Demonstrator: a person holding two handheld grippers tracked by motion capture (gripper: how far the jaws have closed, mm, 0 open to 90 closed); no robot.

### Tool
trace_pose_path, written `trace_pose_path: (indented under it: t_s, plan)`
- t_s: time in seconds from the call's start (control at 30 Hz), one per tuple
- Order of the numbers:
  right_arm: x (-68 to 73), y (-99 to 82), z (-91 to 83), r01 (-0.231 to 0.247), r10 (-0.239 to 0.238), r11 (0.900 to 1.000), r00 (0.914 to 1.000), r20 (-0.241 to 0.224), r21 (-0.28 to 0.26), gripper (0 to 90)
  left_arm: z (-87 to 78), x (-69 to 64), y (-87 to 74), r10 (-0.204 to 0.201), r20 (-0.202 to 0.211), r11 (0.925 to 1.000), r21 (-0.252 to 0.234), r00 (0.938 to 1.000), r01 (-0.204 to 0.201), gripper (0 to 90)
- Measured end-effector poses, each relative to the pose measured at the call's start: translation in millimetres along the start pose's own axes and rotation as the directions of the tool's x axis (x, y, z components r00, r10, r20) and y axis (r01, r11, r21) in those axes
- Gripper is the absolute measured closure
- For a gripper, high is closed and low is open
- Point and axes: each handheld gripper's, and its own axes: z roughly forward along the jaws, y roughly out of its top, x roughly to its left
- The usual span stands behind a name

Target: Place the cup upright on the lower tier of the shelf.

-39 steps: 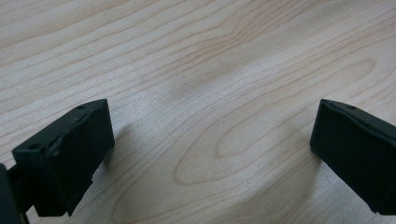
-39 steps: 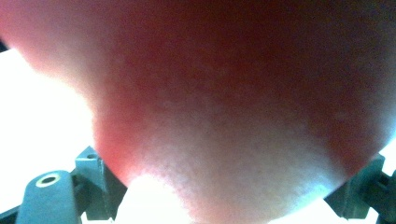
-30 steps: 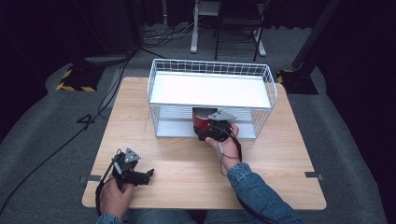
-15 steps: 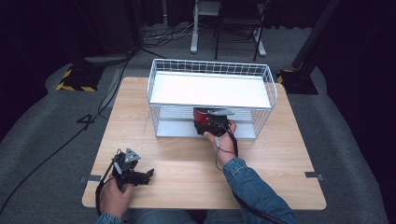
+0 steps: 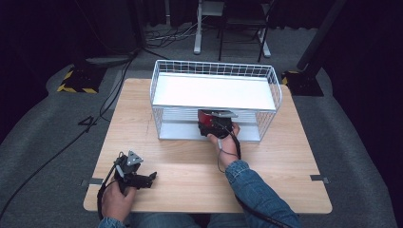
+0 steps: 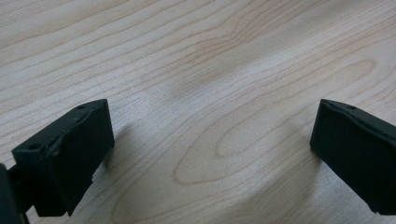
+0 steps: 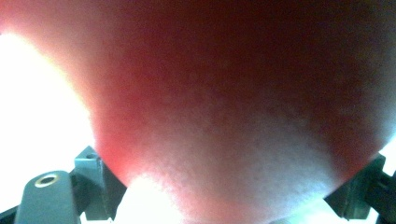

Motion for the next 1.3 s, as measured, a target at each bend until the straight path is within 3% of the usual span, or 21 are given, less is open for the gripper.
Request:
trace_pose_path:
  t_s: [0.67, 0.77, 0.97, 1.1, 1.3]
  plan:
    - [-2.9, -2.5, 0.6, -0.013, 0.013, 0.9996, 0.9995, -0.029, -0.026, 15.5, 0.1, -0.2, -0.1, -0.002, -0.001, 1.0000, -0.001, 1.0000, 0.002, 0.0]
    - [-4.4, -3.6, -1.8, 0.038, -0.037, 0.9993, 0.9982, -0.046, 0.002, 15.1, 0.1, 0.0, 0.0, 0.001, -0.004, 1.0000, -0.003, 1.0000, -0.001, 0.0]
    - [-7.2, -5.3, -4.5, 0.036, -0.036, 0.9993, 0.9980, -0.052, -0.005, 15.1, 0.0, 0.1, 0.0, 0.002, -0.002, 1.0000, -0.001, 1.0000, -0.002, 0.0]
    - [-9.7, -7.4, -9.9, 0.069, -0.069, 0.9976, 0.9963, -0.051, 0.005, 14.6, 0.1, -0.3, -0.1, -0.002, 0.000, 1.0000, -0.001, 1.0000, 0.002, 0.0]
    - [-17.1, -10.2, -21.8, 0.053, -0.051, 0.9984, 0.9958, -0.076, 0.022, 14.5, 0.0, 0.2, 0.1, 0.002, -0.002, 1.0000, 0.000, 1.0000, -0.002, 0.0]
